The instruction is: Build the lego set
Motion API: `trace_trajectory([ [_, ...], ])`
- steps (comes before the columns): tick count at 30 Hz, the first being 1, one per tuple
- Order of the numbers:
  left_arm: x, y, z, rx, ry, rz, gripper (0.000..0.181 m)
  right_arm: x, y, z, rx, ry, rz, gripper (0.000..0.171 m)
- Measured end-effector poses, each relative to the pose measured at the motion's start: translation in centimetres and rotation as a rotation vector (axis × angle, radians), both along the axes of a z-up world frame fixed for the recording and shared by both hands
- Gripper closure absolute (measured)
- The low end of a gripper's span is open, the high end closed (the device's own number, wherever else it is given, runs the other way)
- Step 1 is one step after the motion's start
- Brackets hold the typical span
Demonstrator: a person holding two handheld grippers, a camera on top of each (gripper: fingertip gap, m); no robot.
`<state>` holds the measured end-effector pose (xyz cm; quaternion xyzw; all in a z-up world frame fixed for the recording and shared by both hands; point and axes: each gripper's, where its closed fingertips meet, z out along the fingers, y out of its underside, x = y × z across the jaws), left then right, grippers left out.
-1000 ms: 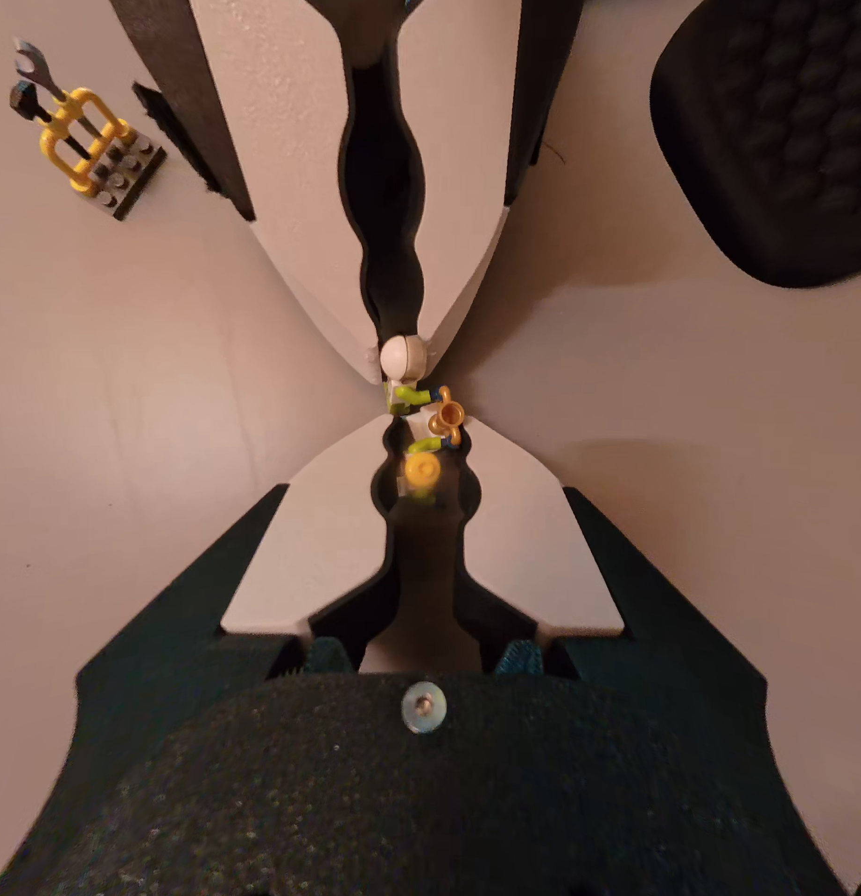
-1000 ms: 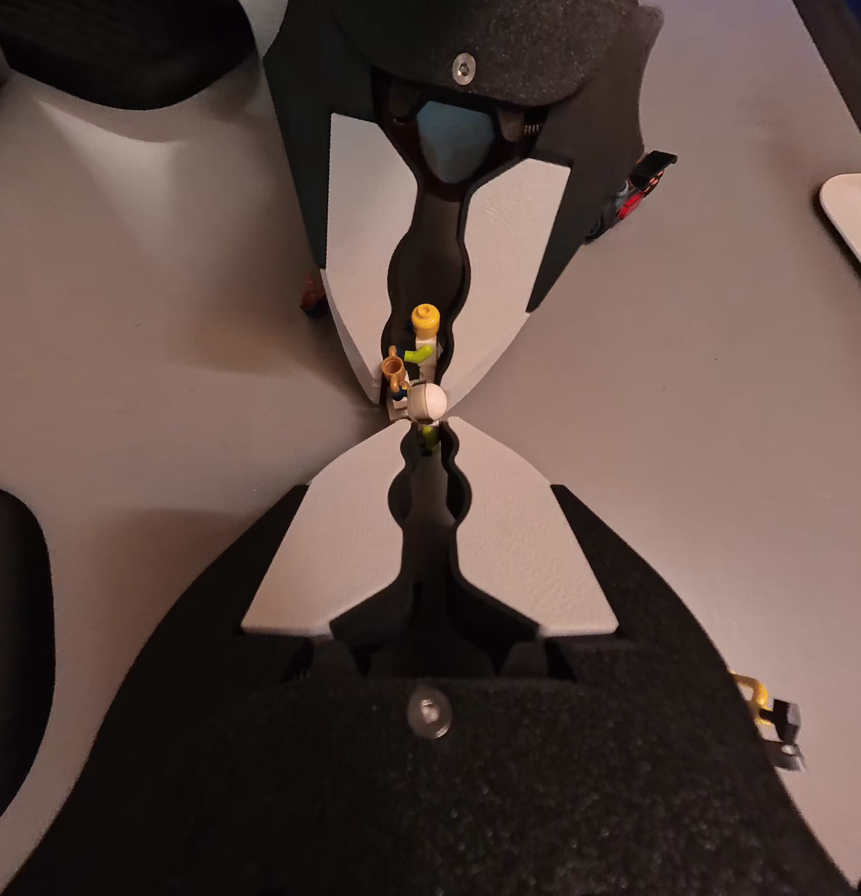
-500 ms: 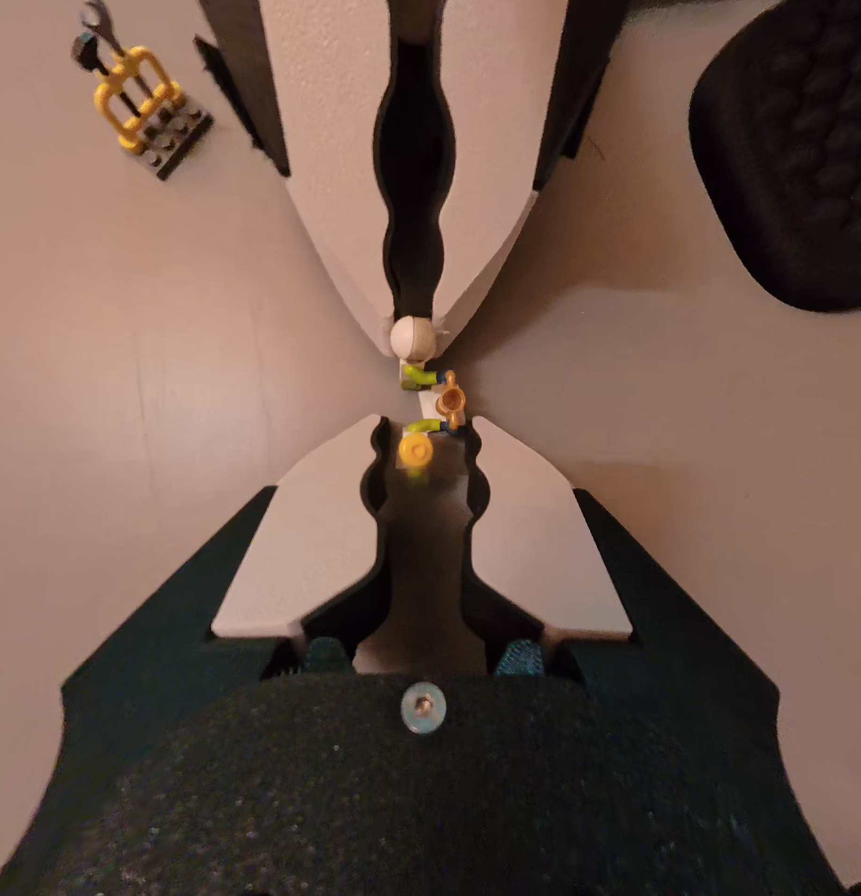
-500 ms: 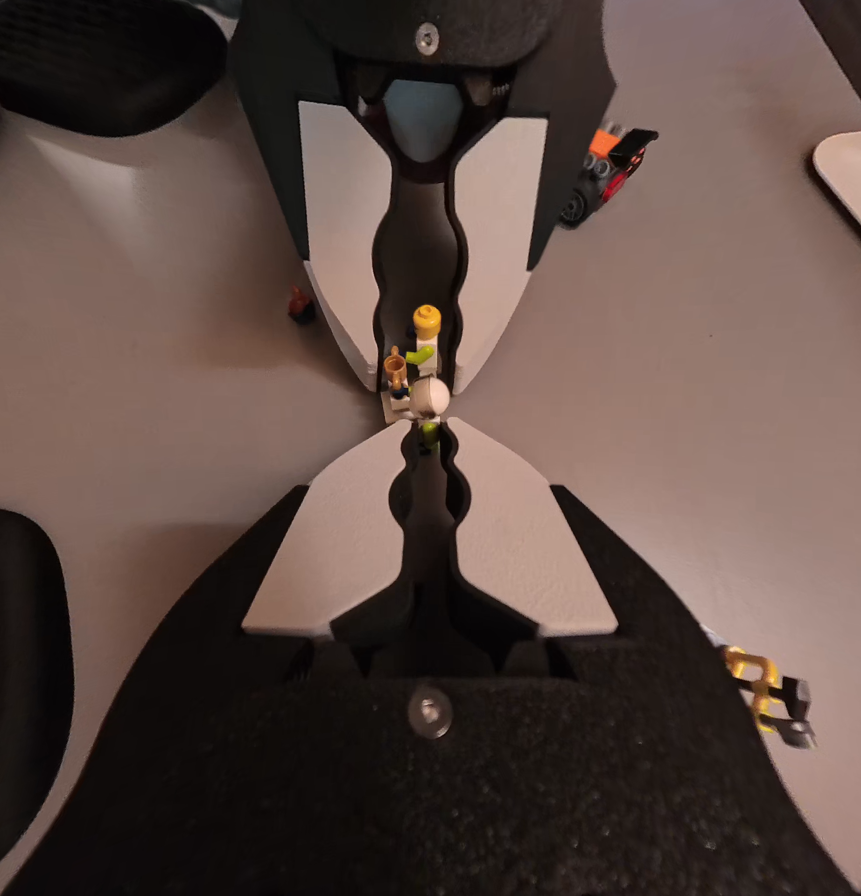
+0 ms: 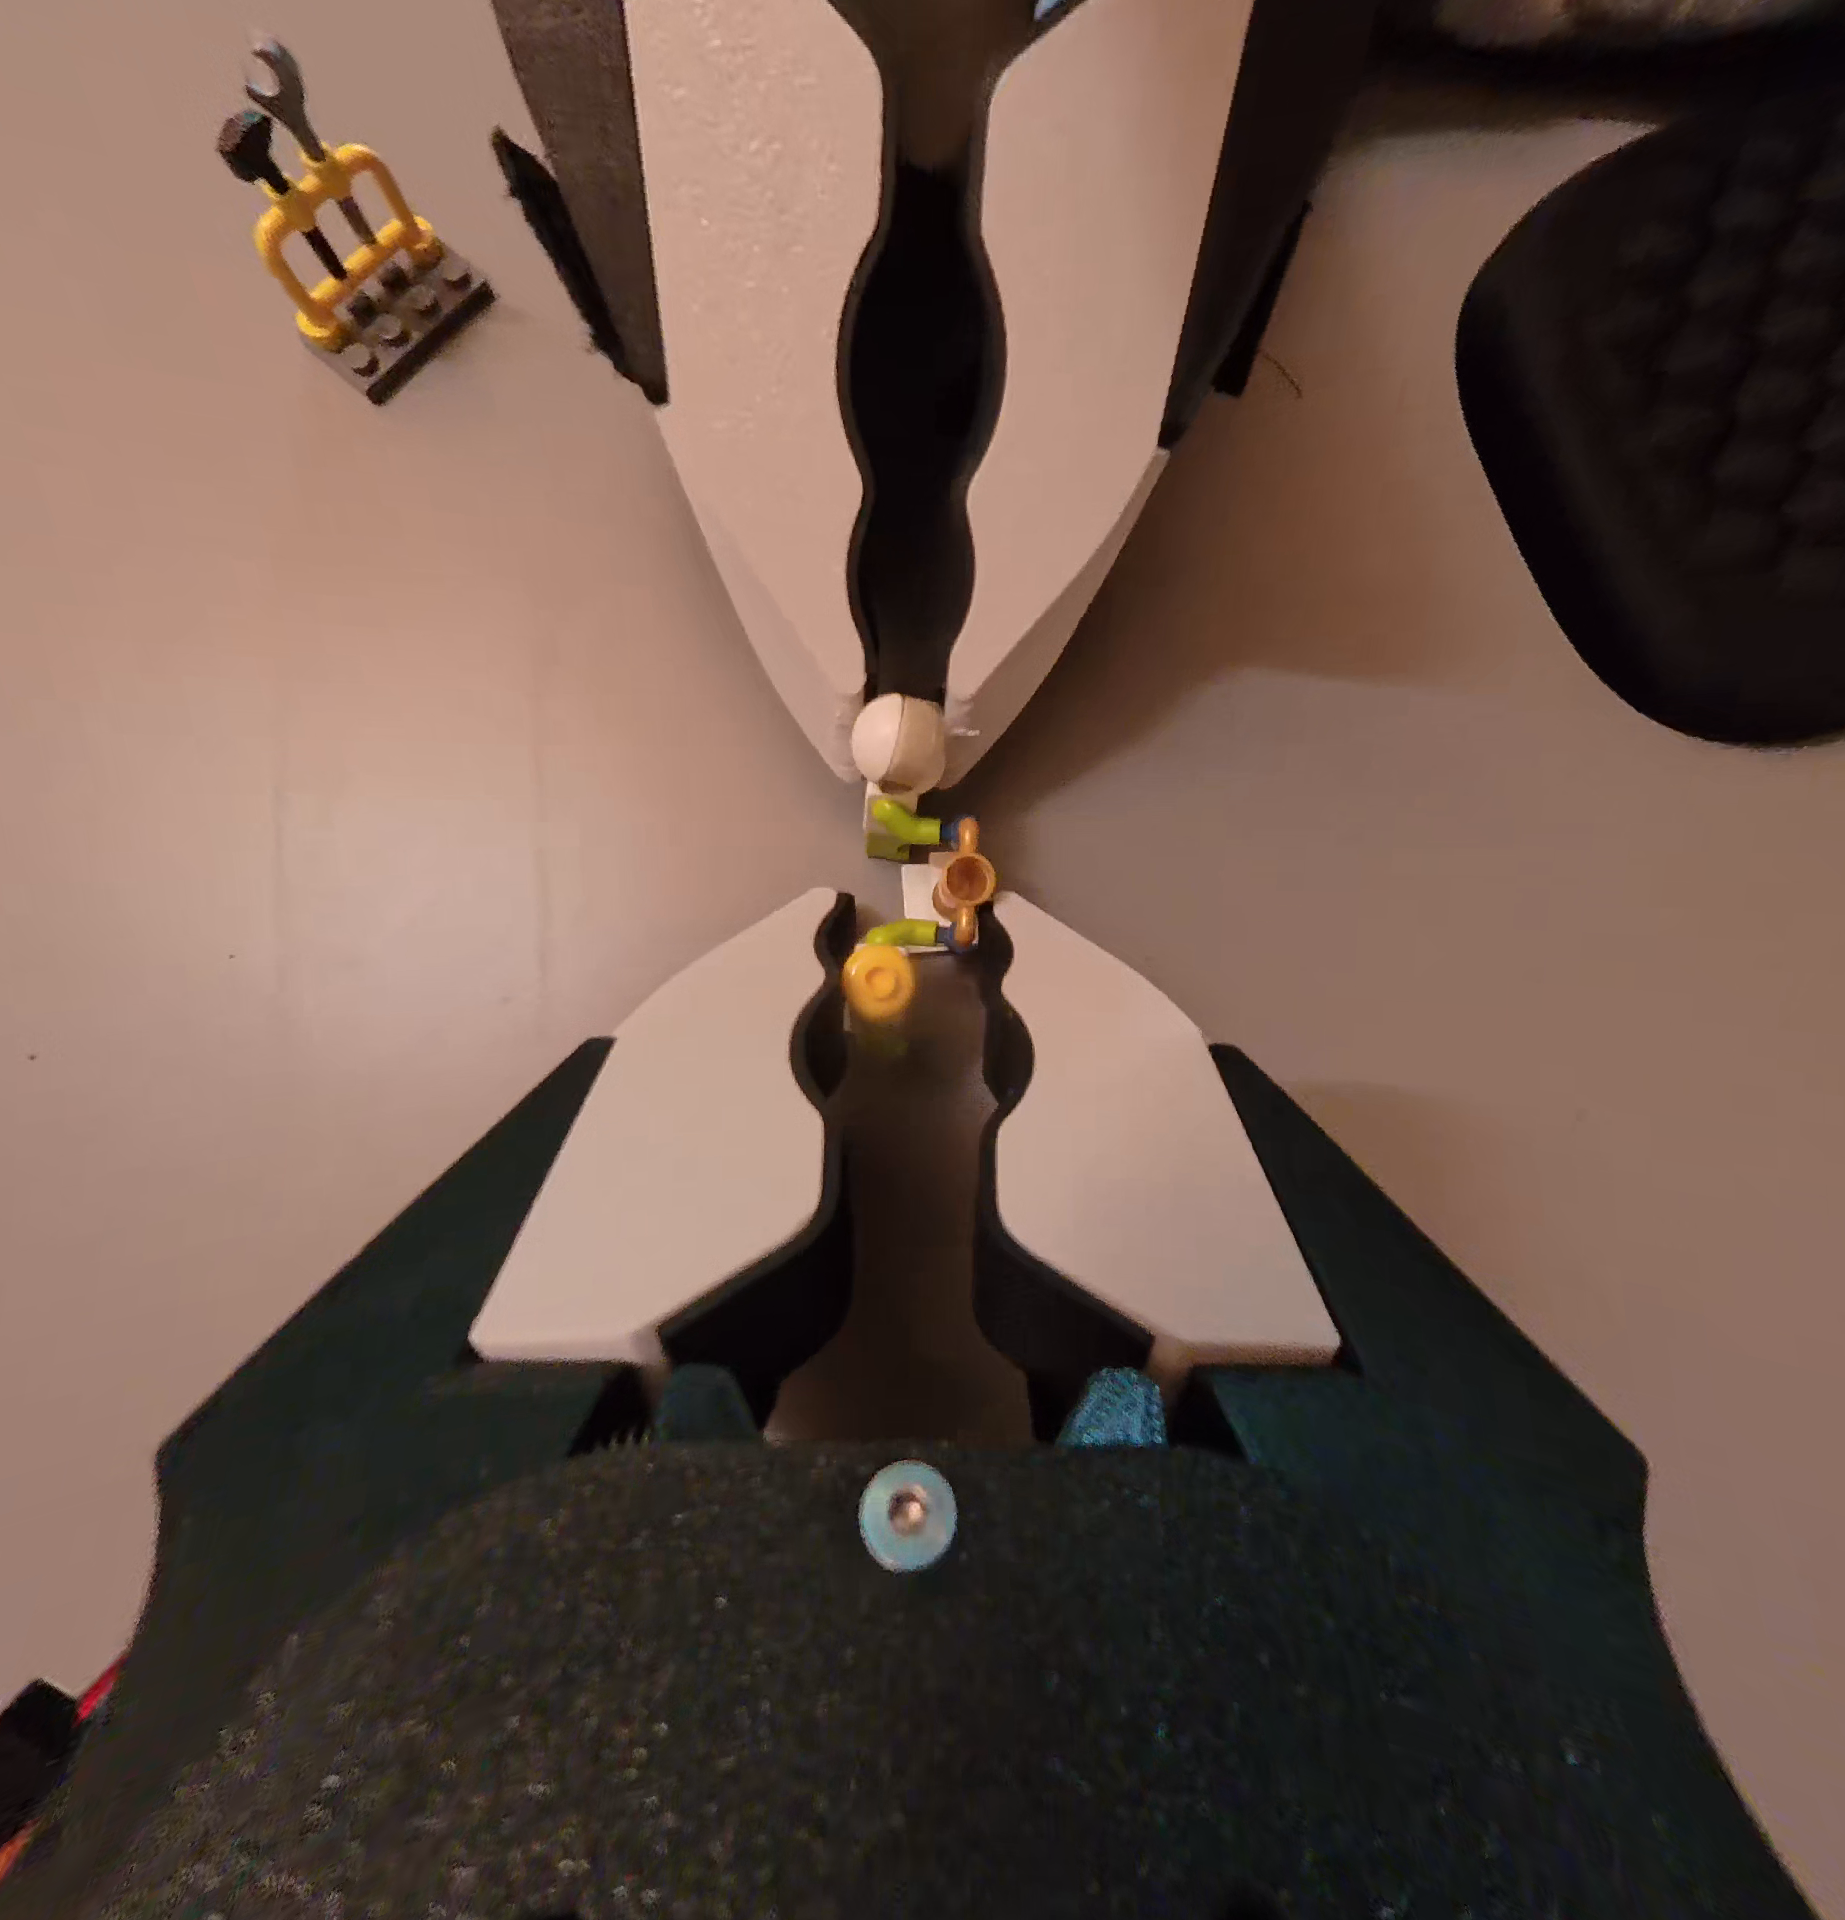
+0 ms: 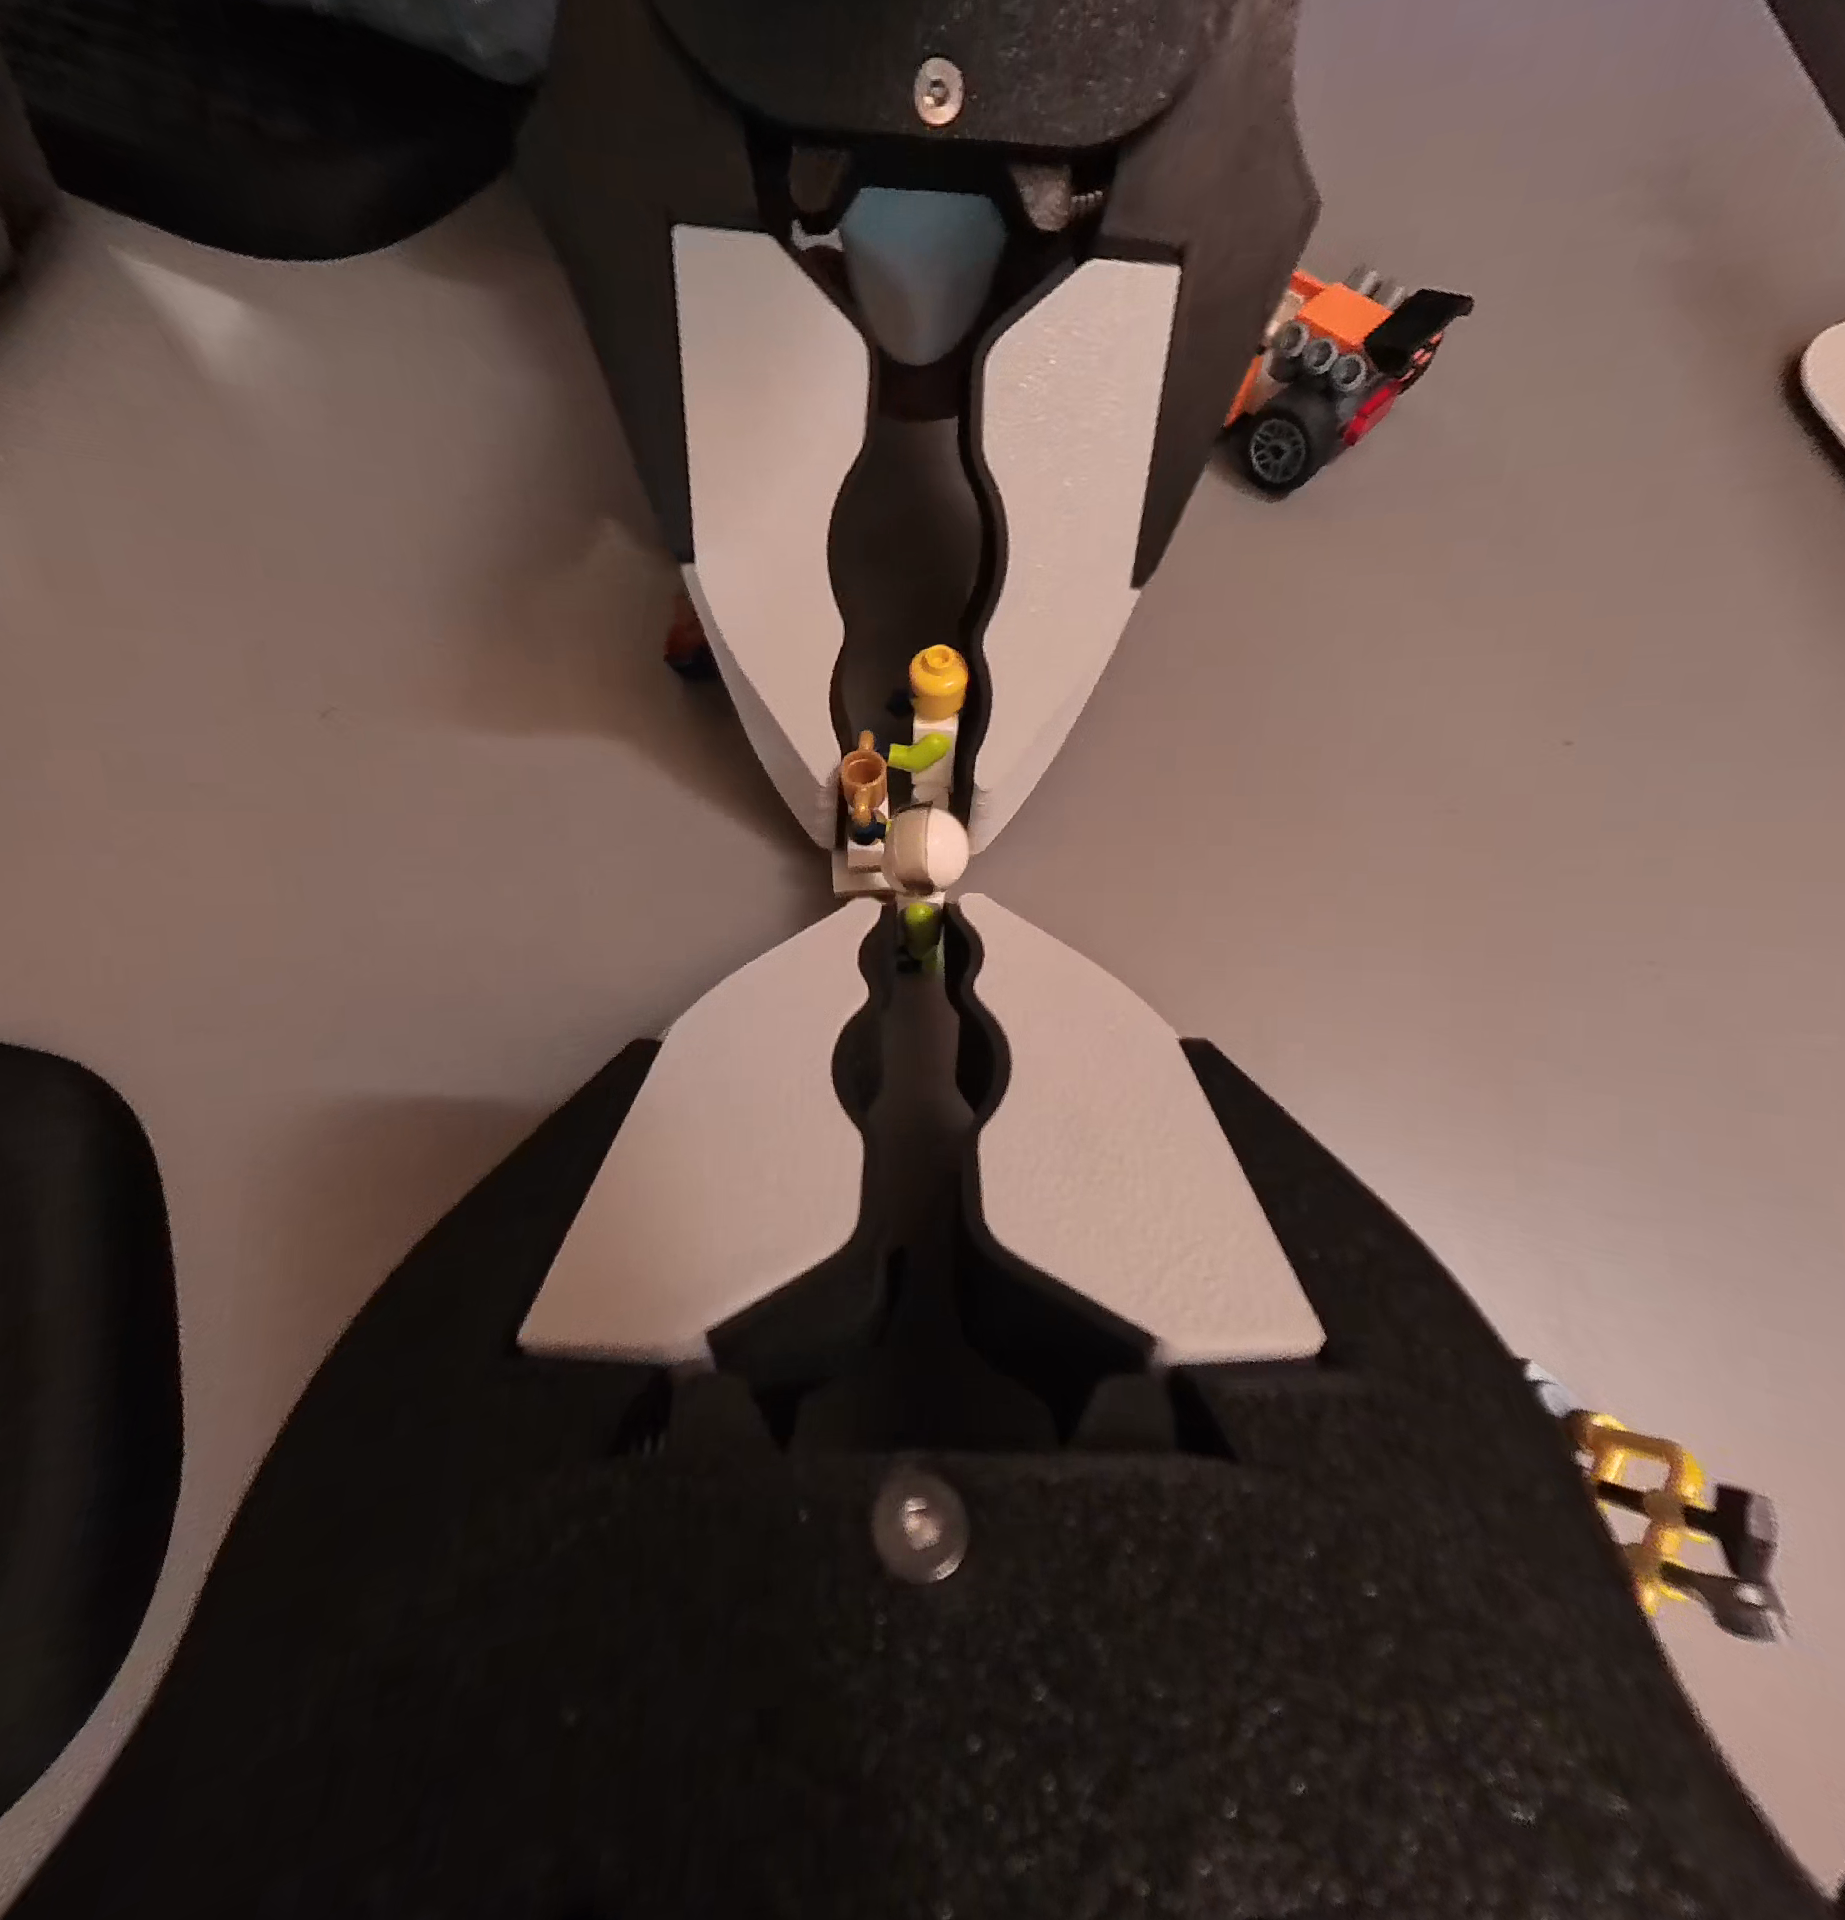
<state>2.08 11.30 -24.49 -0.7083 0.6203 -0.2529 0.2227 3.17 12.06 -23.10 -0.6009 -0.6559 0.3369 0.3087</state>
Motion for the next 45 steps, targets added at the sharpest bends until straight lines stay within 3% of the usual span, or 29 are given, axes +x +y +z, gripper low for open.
trace_trajectory([
  [19,-0.1,-0.8,-0.1,-0.038,0.037,-0.218,0.161,0.1,-0.8,0.0,0.018,0.000,0.066,0.162],
  [24,-0.1,-0.6,0.0,-0.035,0.019,-0.198,0.161,0.1,-0.7,-0.1,-0.003,-0.004,0.053,0.162],
  [30,-0.5,-0.5,0.4,-0.056,-0.029,-0.132,0.148,0.1,-0.7,0.1,-0.019,0.003,0.047,0.156],
  [45,-2.1,1.0,1.6,-0.009,-0.140,0.030,0.154,0.4,-0.3,0.3,-0.050,0.015,0.017,0.146],
])
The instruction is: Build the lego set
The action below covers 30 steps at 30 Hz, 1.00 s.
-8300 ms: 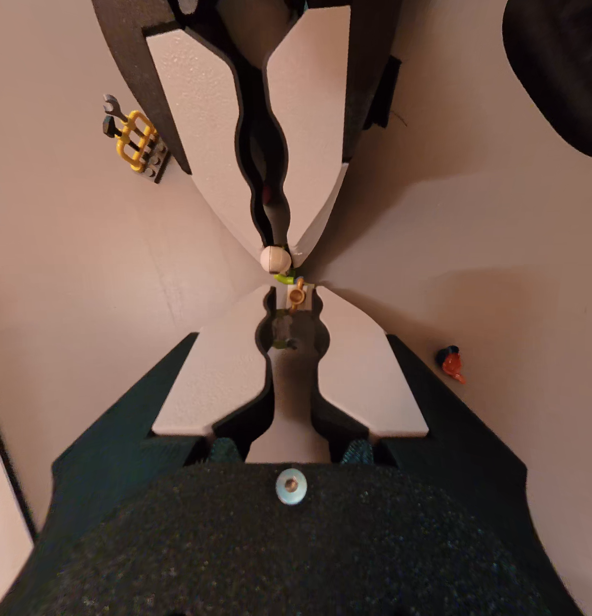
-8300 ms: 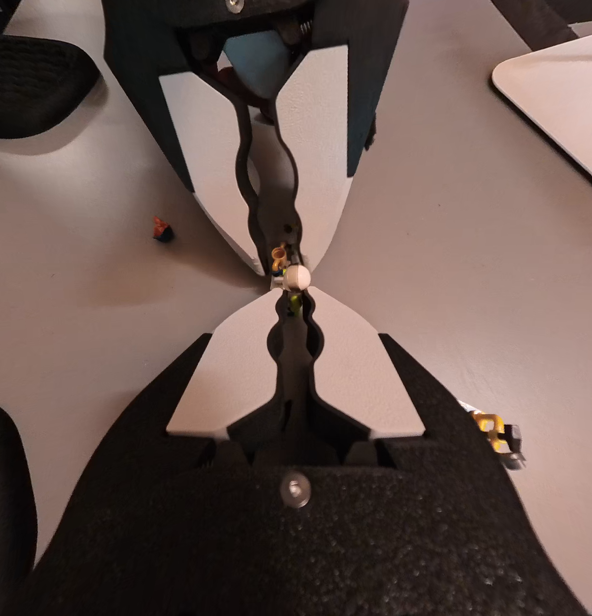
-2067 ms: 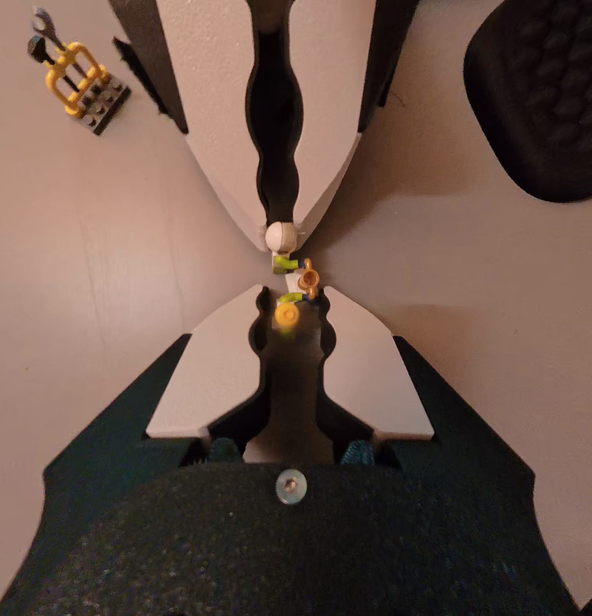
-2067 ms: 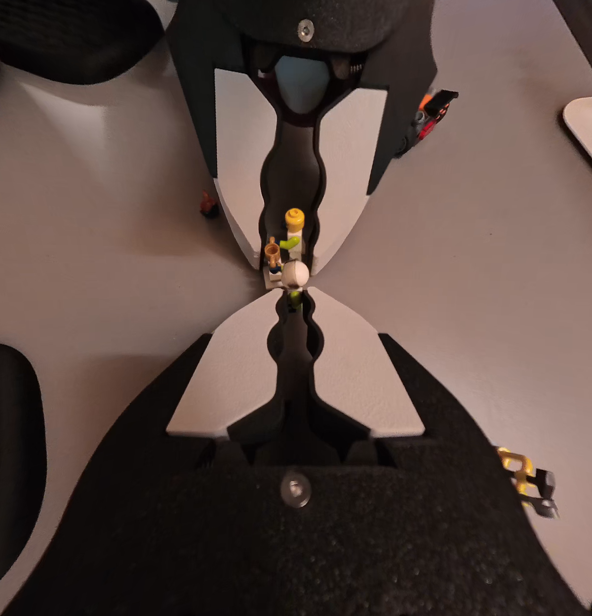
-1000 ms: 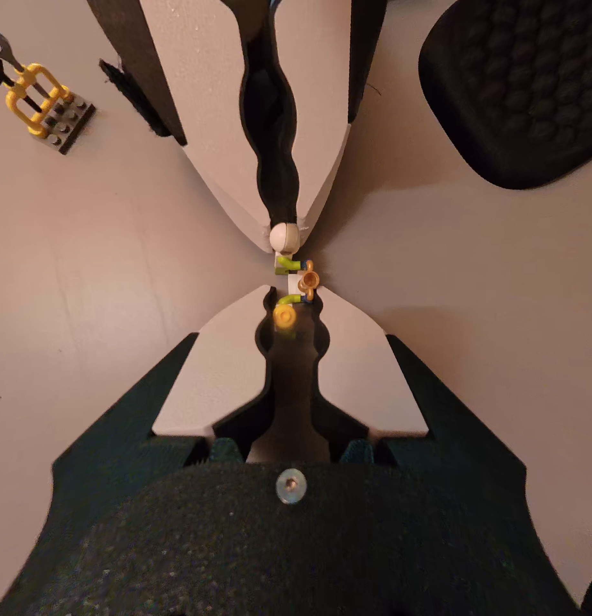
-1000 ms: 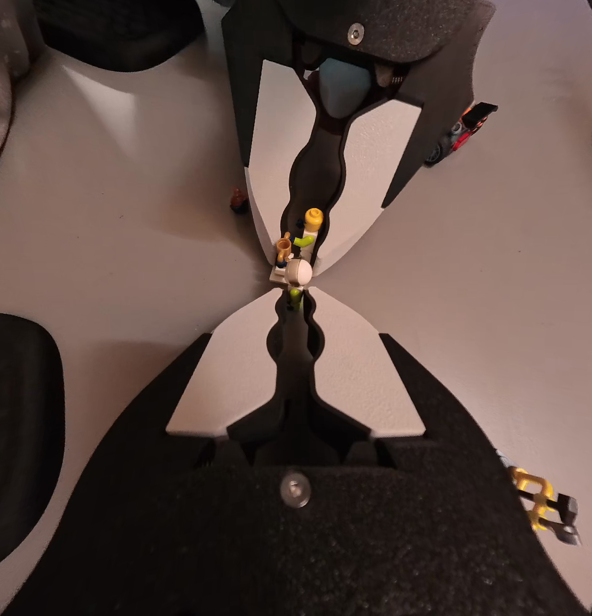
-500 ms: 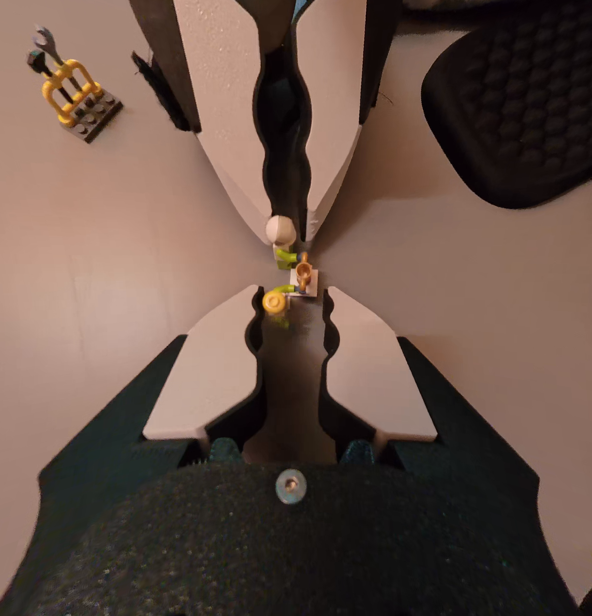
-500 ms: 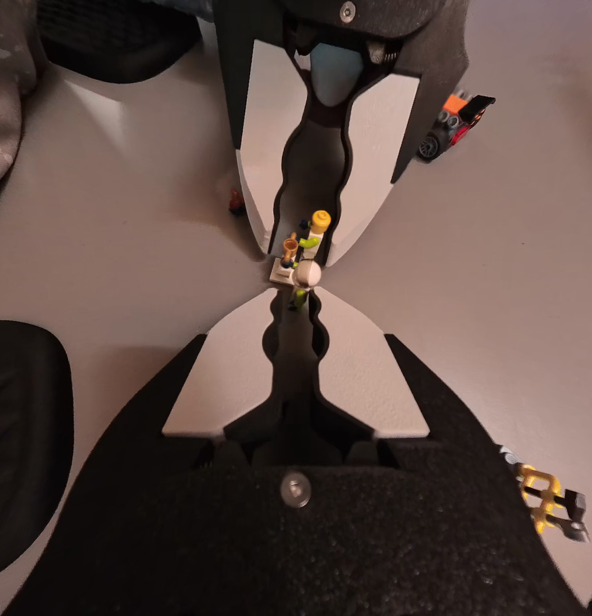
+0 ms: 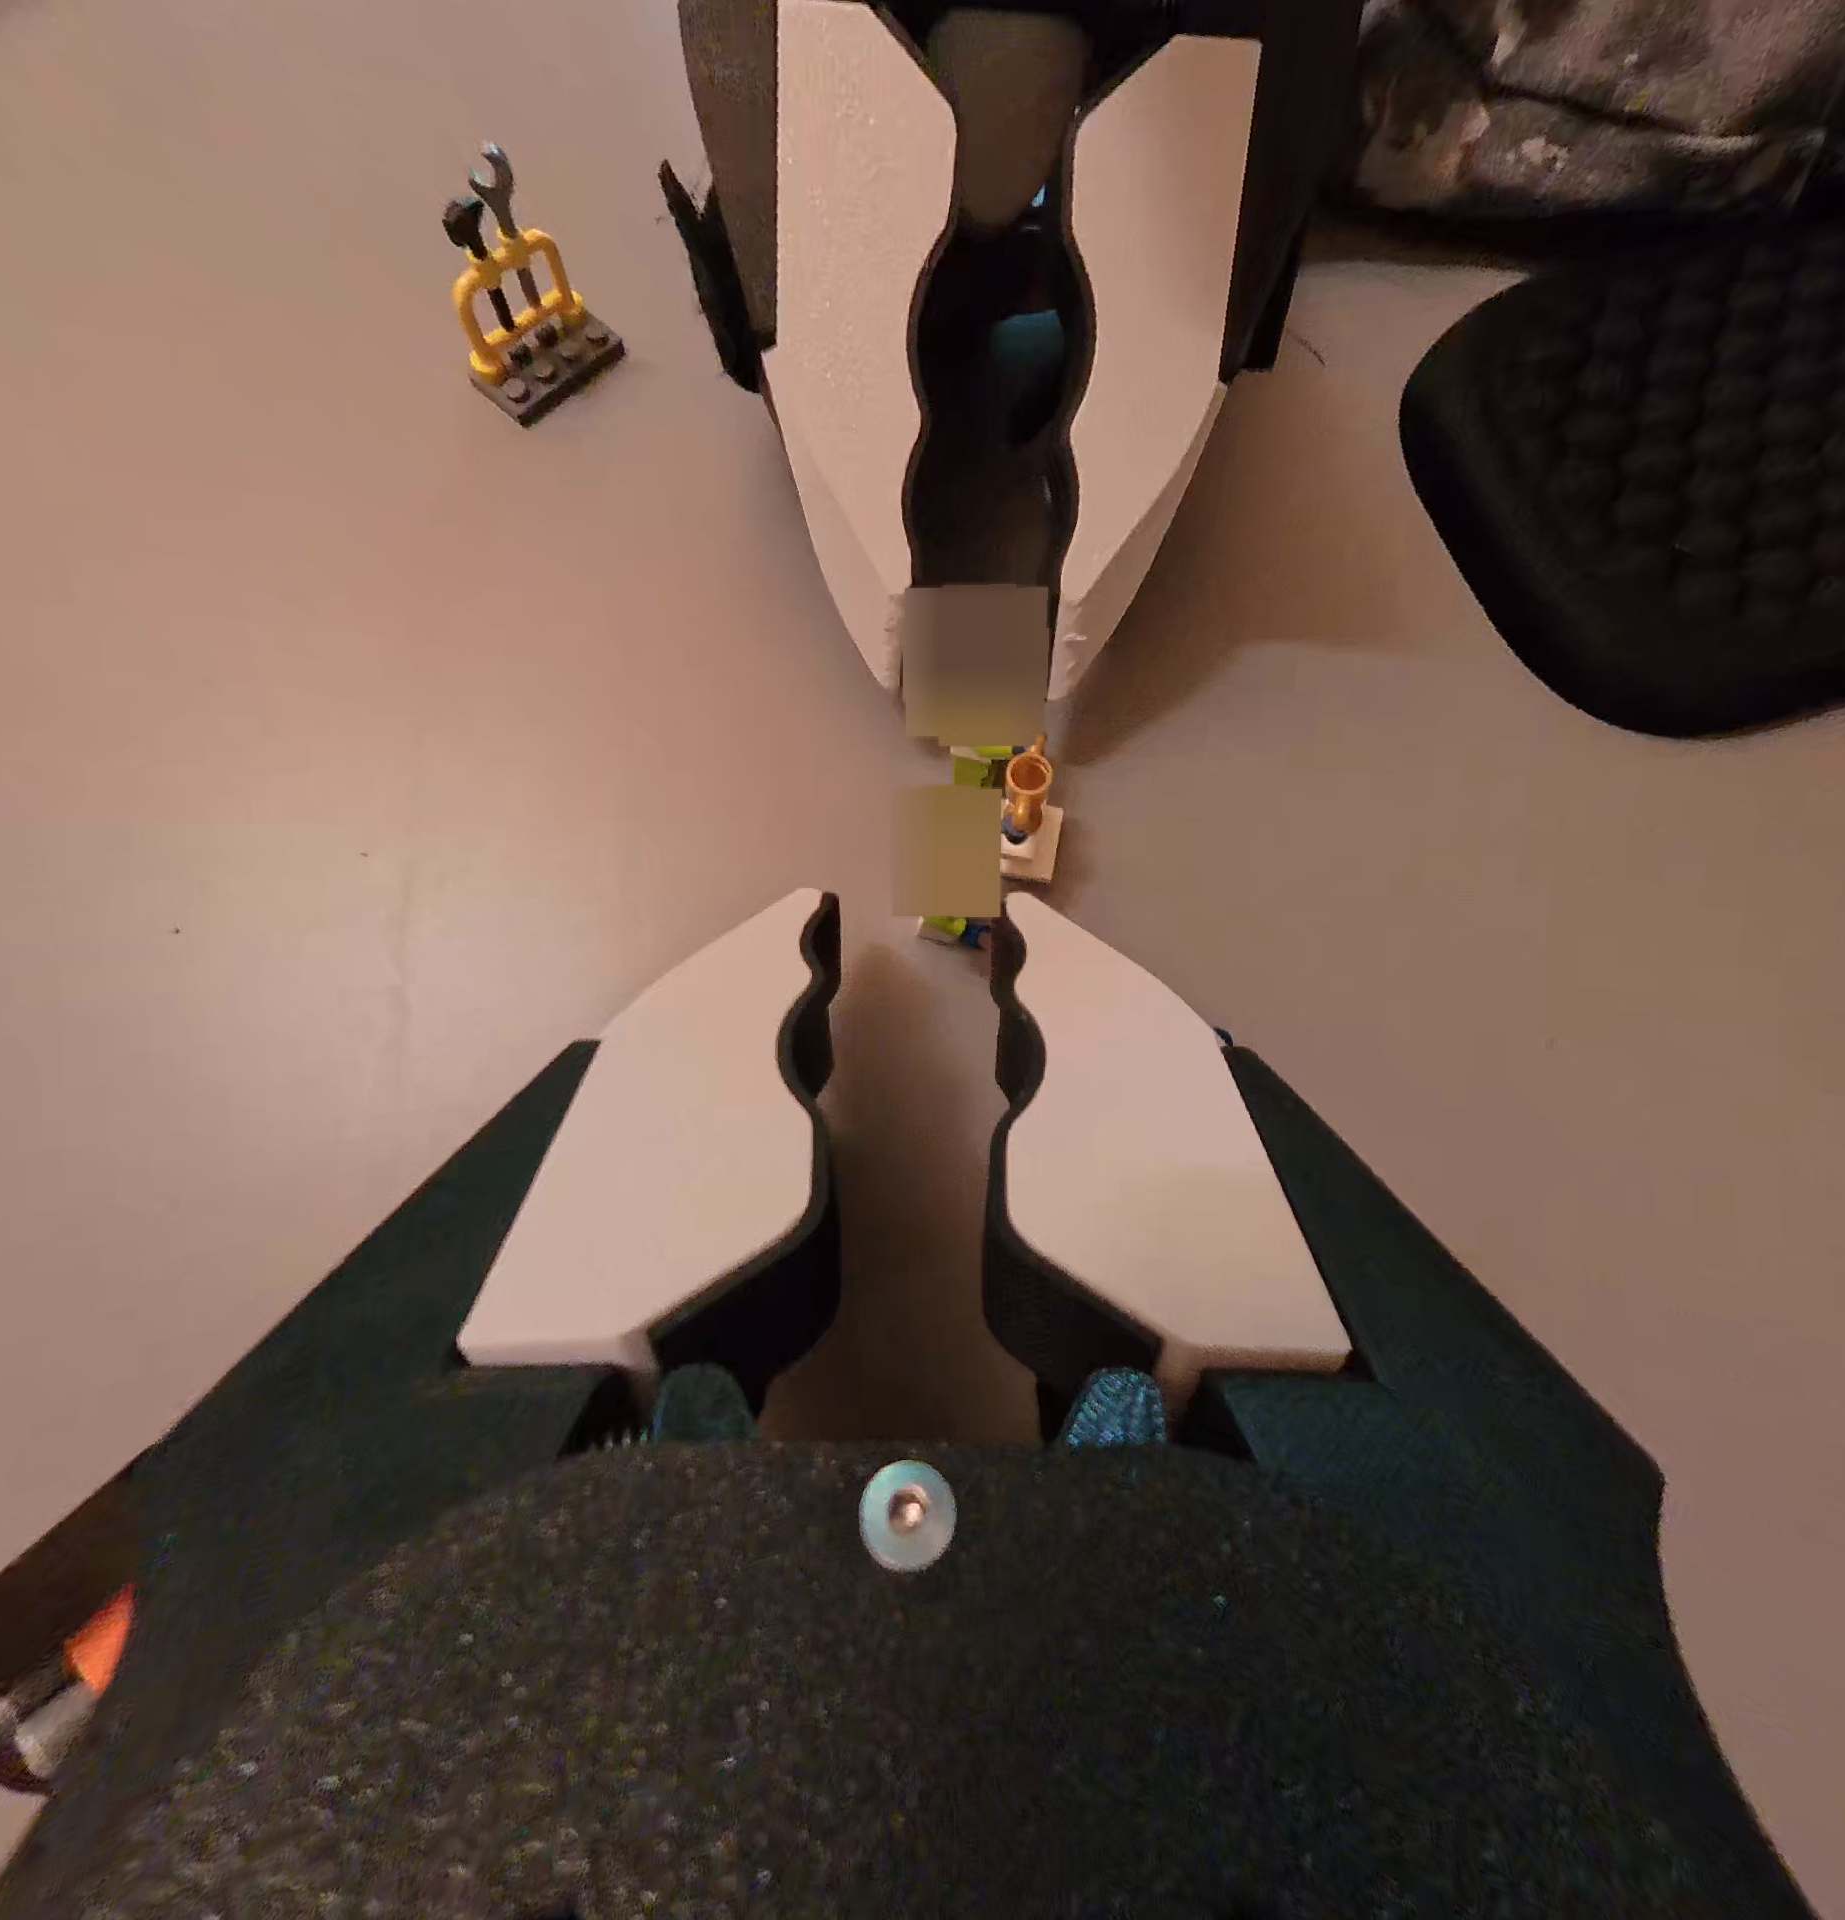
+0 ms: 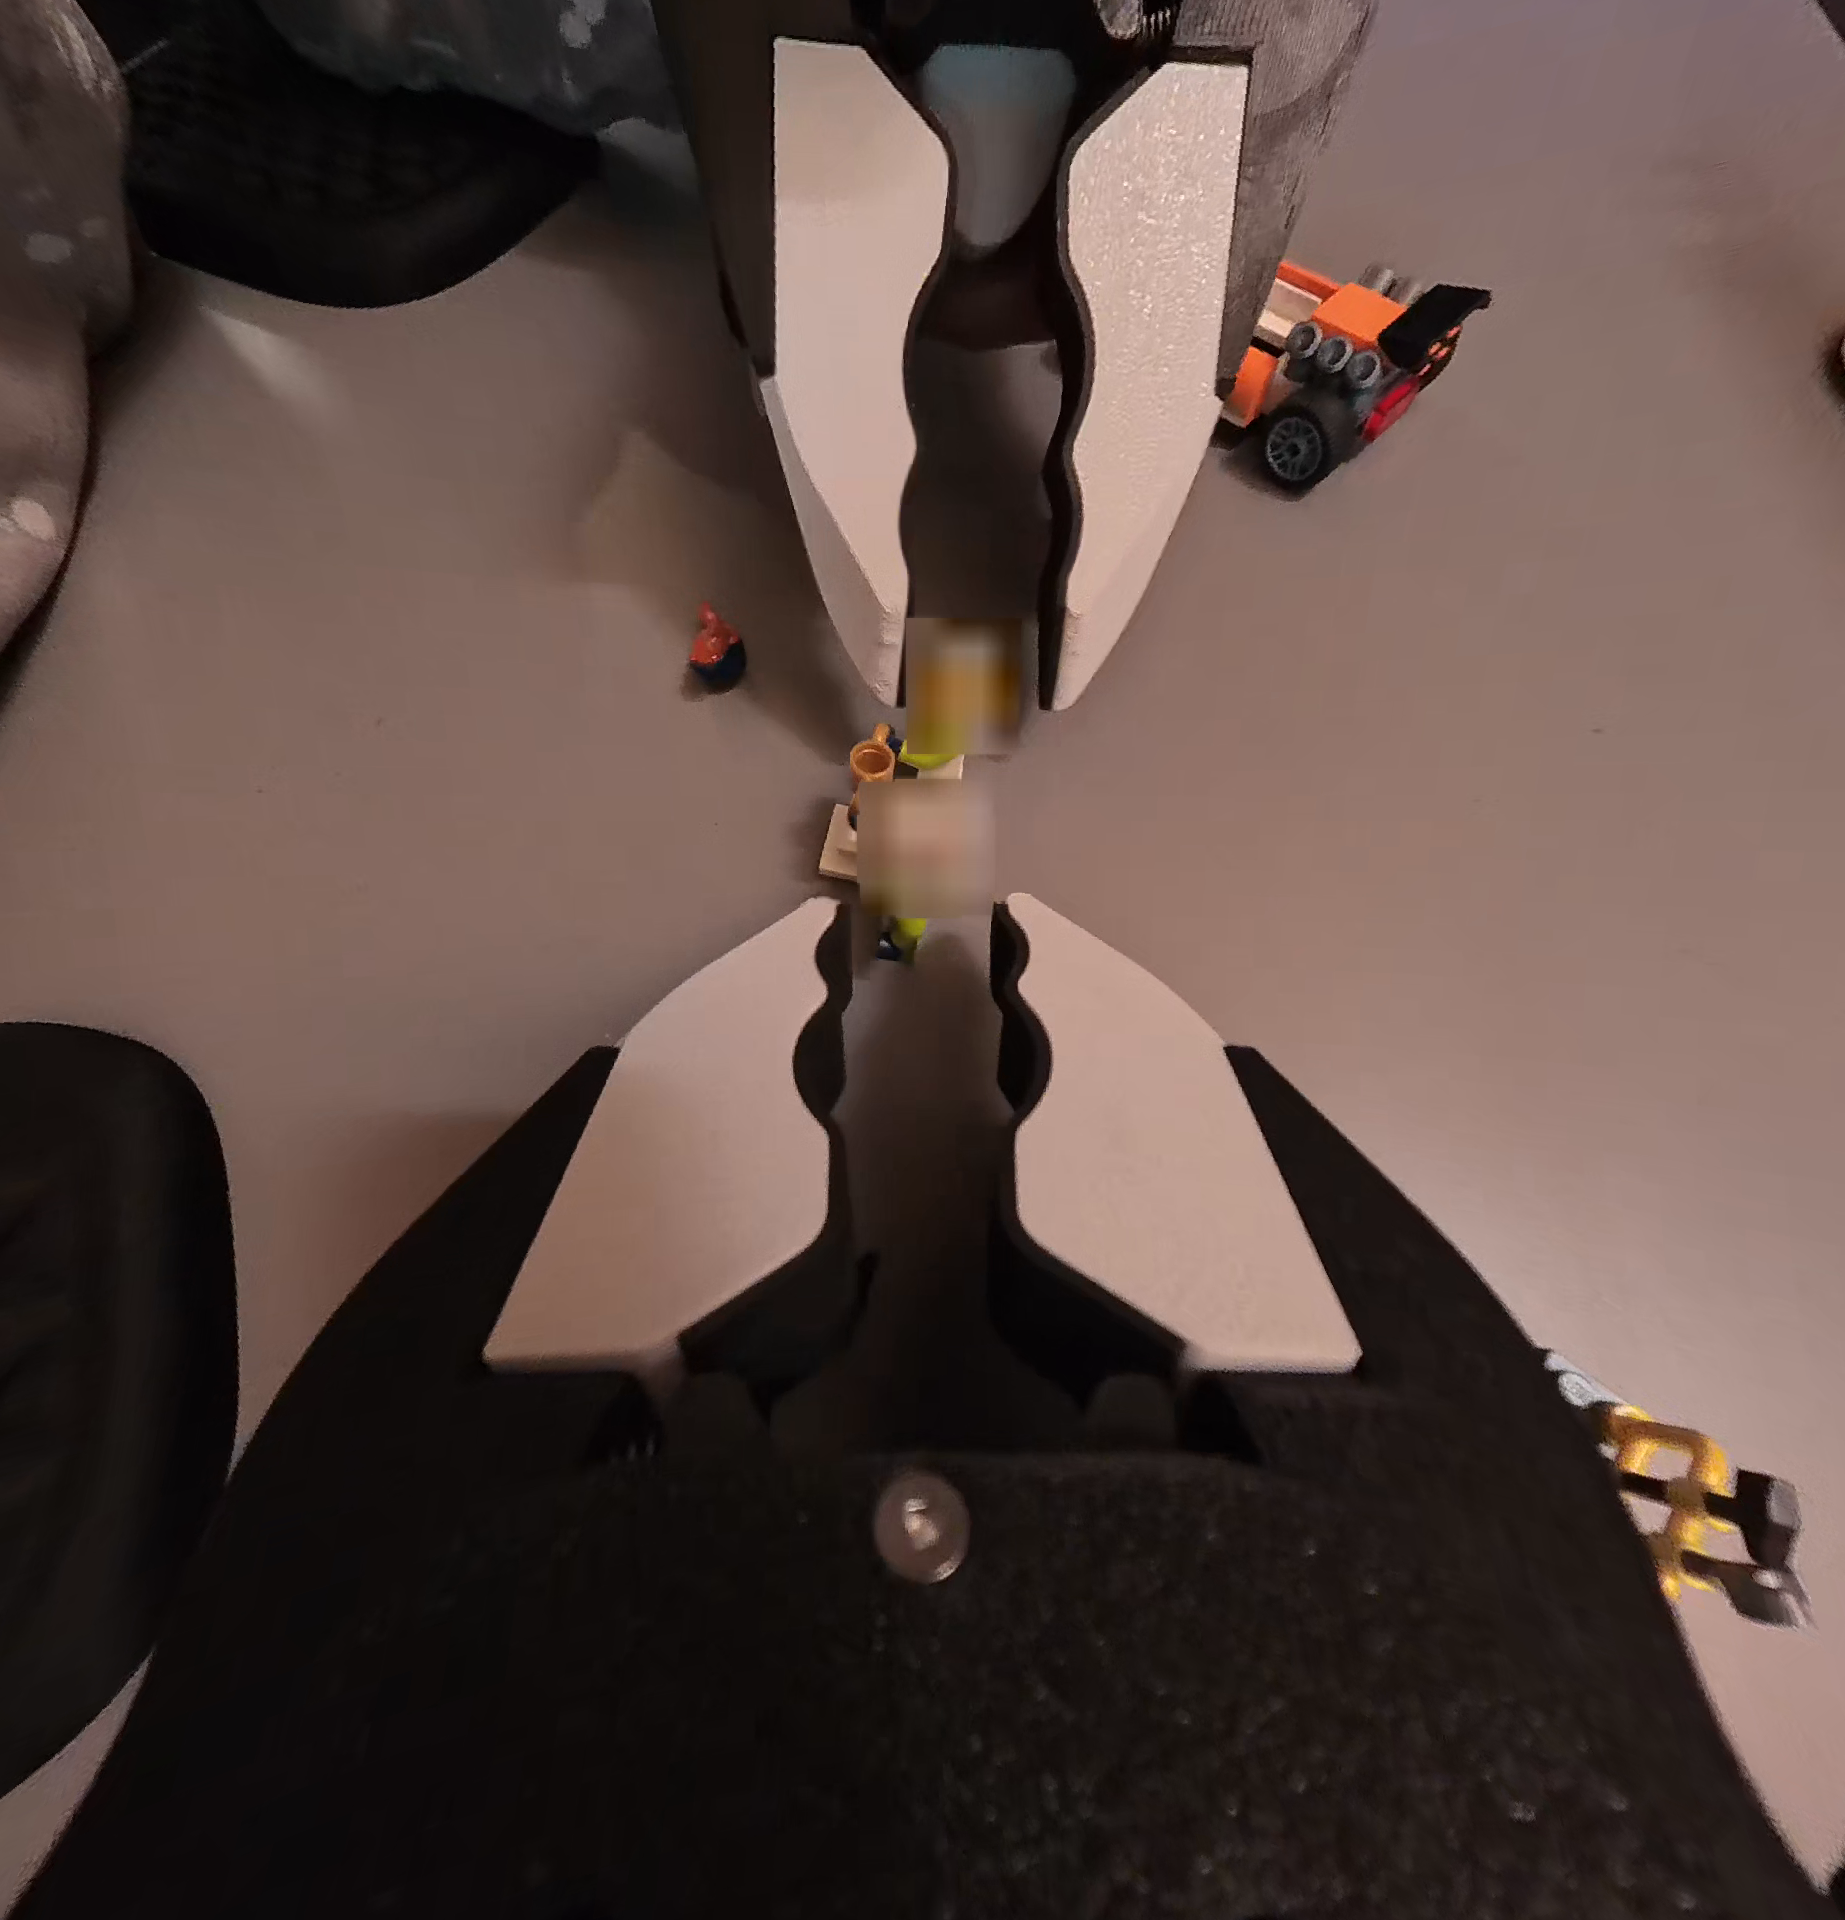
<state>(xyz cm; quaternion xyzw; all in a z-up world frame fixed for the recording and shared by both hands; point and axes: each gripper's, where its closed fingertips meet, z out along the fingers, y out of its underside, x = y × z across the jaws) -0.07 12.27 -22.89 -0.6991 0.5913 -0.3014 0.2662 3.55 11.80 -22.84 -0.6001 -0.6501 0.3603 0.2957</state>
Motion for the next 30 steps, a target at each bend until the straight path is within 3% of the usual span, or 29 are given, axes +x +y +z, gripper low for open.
trace_trajectory([
  [4,0.7,-0.1,0.0,-0.004,-0.039,0.004,0.158,0.0,0.1,-0.2,0.006,-0.012,-0.007,0.149],
  [7,0.8,-0.3,-0.3,0.003,-0.034,-0.008,0.169,-0.1,0.0,-0.2,0.019,-0.017,-0.009,0.163],
  [12,0.8,0.1,0.0,0.030,-0.040,0.004,0.173,-0.3,0.7,0.4,0.038,-0.006,-0.039,0.163],
  [19,-0.5,4.6,2.0,-0.022,-0.001,0.063,0.172,-1.3,5.7,1.8,0.025,-0.111,-0.105,0.163],
  [23,-0.9,7.0,1.0,-0.072,0.026,0.093,0.173,-1.6,7.8,1.0,0.014,-0.186,-0.112,0.163],
  [30,-1.4,7.2,-0.4,0.002,0.087,0.066,0.171,-1.7,8.2,-0.4,0.062,-0.254,-0.103,0.163],
])
